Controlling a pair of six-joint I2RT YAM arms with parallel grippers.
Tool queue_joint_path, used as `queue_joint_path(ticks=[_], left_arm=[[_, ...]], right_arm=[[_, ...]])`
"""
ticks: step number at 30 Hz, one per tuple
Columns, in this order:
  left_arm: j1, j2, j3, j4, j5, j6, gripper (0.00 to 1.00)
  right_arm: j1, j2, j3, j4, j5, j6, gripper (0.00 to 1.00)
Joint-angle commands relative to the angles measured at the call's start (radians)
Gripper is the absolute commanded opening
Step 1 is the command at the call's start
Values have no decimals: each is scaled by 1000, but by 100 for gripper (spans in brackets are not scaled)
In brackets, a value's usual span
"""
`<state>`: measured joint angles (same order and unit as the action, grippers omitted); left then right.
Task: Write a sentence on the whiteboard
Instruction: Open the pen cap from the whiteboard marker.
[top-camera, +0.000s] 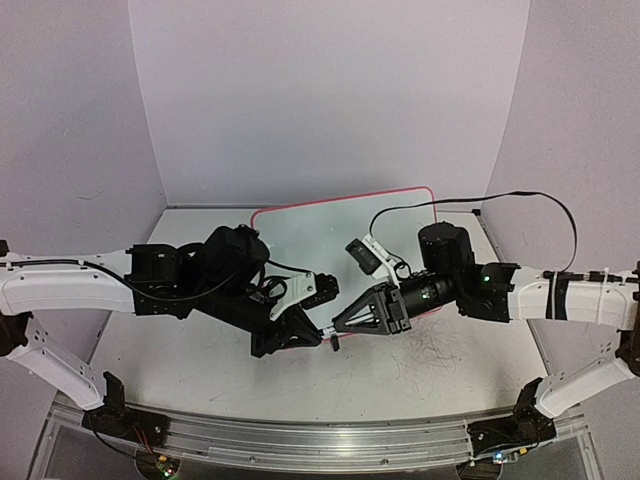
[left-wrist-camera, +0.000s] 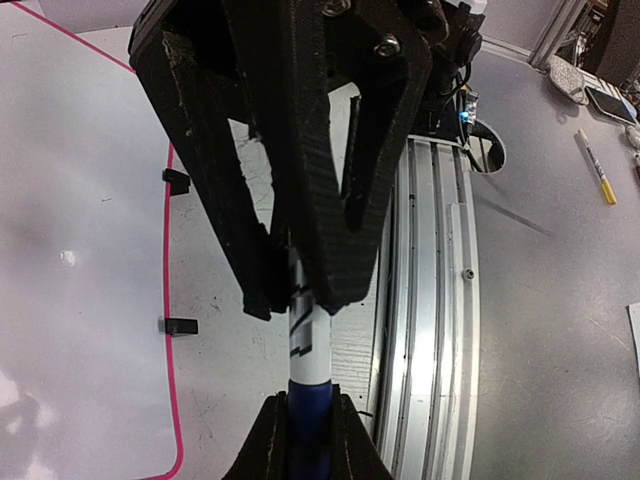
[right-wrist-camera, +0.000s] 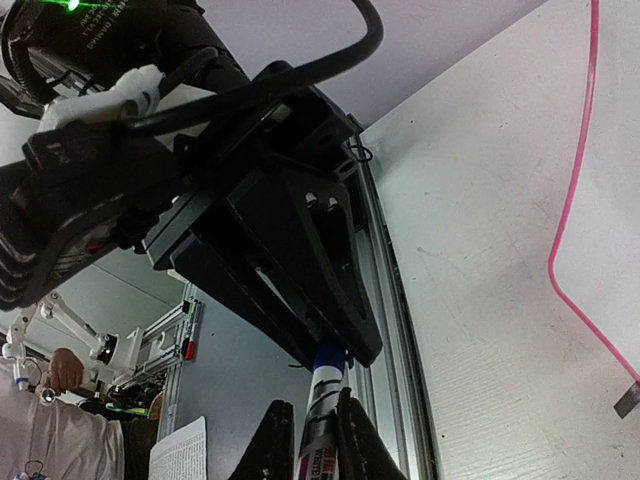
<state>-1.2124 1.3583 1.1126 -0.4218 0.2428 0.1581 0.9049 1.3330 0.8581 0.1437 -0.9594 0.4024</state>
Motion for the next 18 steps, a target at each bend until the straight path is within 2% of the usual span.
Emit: queue_joint_path(ticks=[1,4,7,18], left_arm=[[2,7,64,59,-9,8,0],[2,9,64,58,-13,6,0],[3,8,64,58,-28,-6,0],[2,-20,23,61,-60,-46,0]], right_arm=[[13,6,33,13,-48,-22,15],[13,1,26,13,-30,-23,14],[14,-10,20,13,1,-21,1],[7,-89,-5,22,131,-10,0]])
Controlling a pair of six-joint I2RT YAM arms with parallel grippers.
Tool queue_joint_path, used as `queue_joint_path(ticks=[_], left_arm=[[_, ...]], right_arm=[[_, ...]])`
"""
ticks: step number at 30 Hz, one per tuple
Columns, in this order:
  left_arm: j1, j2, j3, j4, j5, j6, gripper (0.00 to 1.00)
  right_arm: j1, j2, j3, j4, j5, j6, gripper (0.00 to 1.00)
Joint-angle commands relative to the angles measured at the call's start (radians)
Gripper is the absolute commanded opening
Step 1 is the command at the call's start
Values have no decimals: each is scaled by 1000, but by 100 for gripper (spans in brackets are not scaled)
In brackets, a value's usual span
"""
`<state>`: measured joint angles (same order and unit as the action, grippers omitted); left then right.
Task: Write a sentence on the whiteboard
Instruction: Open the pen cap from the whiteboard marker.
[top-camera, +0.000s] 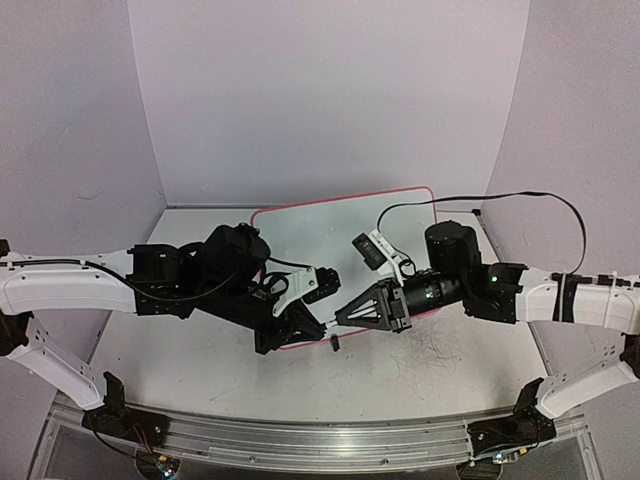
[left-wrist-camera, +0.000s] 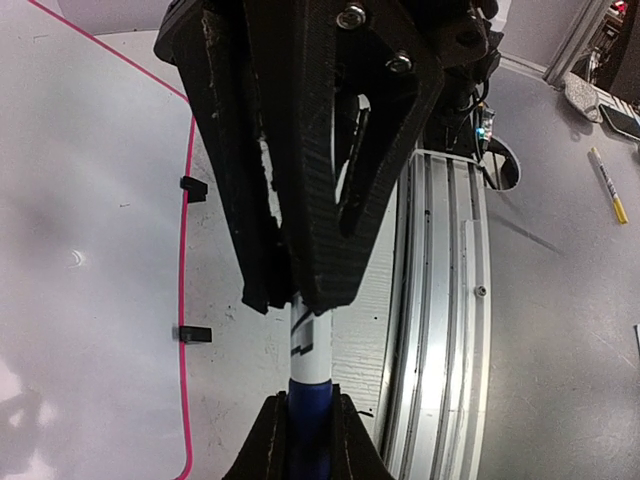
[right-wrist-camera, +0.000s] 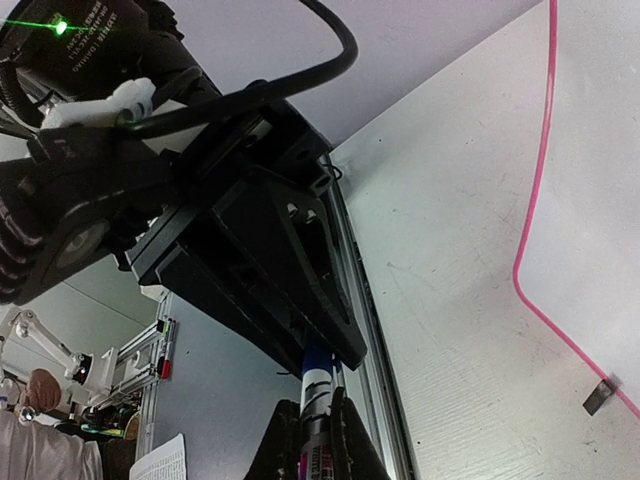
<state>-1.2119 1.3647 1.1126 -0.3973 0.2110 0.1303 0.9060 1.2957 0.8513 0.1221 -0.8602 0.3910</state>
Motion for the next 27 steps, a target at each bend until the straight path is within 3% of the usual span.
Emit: queue_joint_path(ticks=[1,3,5,10,13,19,27], left_arm=[[2,-29,21,37,-29,-21,0],[2,-32,20,38,-29,-24,0],[2,-30,20,38,-28,-24,0],[2,-26,20,40,-33,-22,0],[2,-26,20,40,-32,-20,0],[2,-29,21,40,-32,-20,0],[2,-29,17,40,-27,-26,0]], right_arm=[[5,-53,2,50,28,6,0],[6,-52,3,67,7,14,4],[5,-50,4,73,1,22,19],[6,-34,-2,71,-32,17,33],[5,-33,-10,72,-33,16,30],[5,-16,-11,69,-50,6,12],[6,-2,1,75,-46,8,10]])
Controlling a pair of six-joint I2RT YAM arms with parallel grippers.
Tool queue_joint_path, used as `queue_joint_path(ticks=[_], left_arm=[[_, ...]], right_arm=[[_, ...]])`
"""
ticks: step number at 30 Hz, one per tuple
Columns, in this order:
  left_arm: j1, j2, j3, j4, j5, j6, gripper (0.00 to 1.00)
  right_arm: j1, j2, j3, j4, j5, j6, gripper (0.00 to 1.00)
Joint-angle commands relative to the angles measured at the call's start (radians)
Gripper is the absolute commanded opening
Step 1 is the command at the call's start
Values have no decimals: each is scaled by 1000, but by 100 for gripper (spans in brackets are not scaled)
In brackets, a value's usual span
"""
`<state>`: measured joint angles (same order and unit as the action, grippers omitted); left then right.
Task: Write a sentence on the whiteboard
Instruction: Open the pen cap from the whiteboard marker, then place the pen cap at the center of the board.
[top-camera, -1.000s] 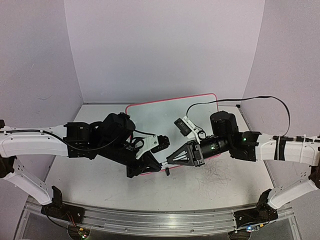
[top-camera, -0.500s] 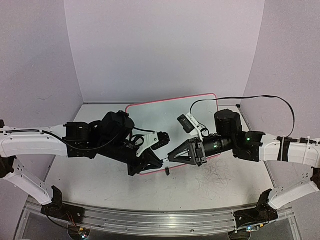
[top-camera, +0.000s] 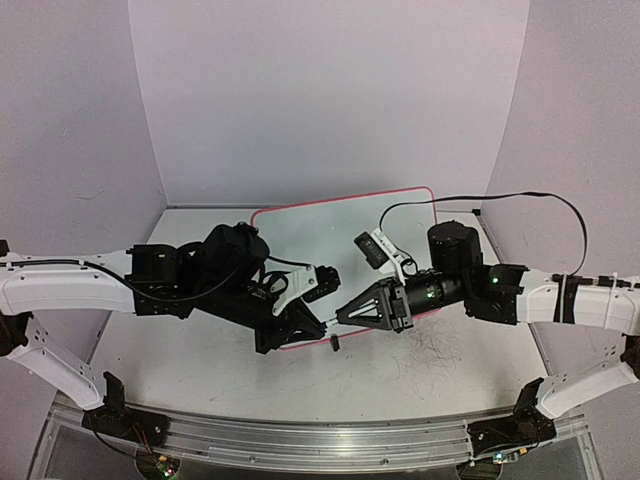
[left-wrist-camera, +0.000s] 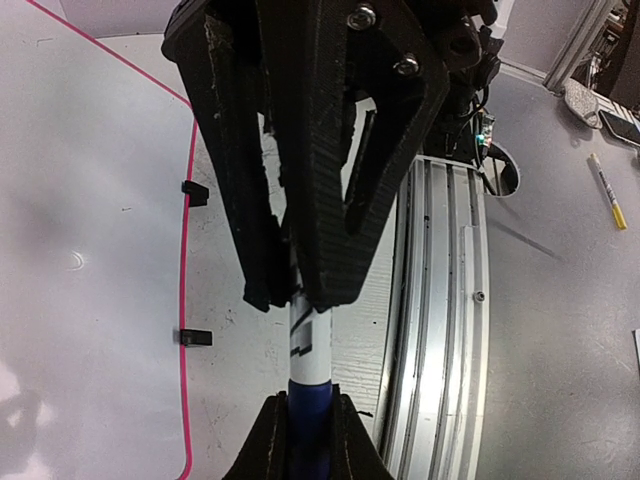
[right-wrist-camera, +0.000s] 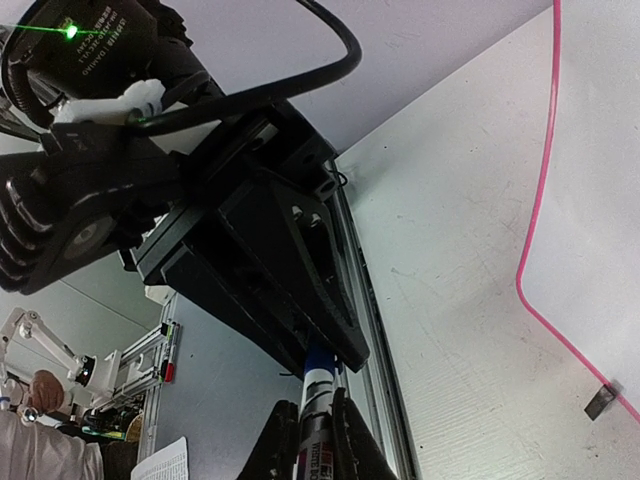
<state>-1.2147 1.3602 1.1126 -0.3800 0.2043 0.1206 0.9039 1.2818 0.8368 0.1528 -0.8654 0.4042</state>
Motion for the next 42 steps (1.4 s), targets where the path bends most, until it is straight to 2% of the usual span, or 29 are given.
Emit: queue_joint_path(ticks=[1,3,8,13,15,20,23,27,29,34,42], left_arm=[[4,-24,17,23,-20,-17,0],[6,-23,16,23,-24,-19,0],[4,-39,-5,23,-45,-21,0],[4,-94,-60,15,-71,-8,0],[8,-132,-87,7,-84,8,0],[16,-211,-125,-15,-142,3,0],[24,-236,-127,-11,-262,-90,0],[61,-253,-177,33,-517,-306,0],[128,-256,-209,38,-602,-424,0],[337,-319,-335,44,-622,-686,0],[362,-238,-458,49,-654,-851,0]], right_arm=[[9,10,17,48,-40,-4,5],[9,-1,17,50,-29,-4,0],[-11,-62,-14,47,17,-21,0],[-172,-186,-78,33,-31,-30,0],[-237,-241,-82,-22,-51,-64,0],[-300,-320,-95,-87,-44,-103,0],[-300,-359,-109,-55,-34,-80,0],[-301,-446,-118,-42,153,-44,0],[-300,-474,-121,-38,223,-29,0],[-300,-535,-138,-44,369,7,0],[-300,-595,-135,-66,448,-1,0]])
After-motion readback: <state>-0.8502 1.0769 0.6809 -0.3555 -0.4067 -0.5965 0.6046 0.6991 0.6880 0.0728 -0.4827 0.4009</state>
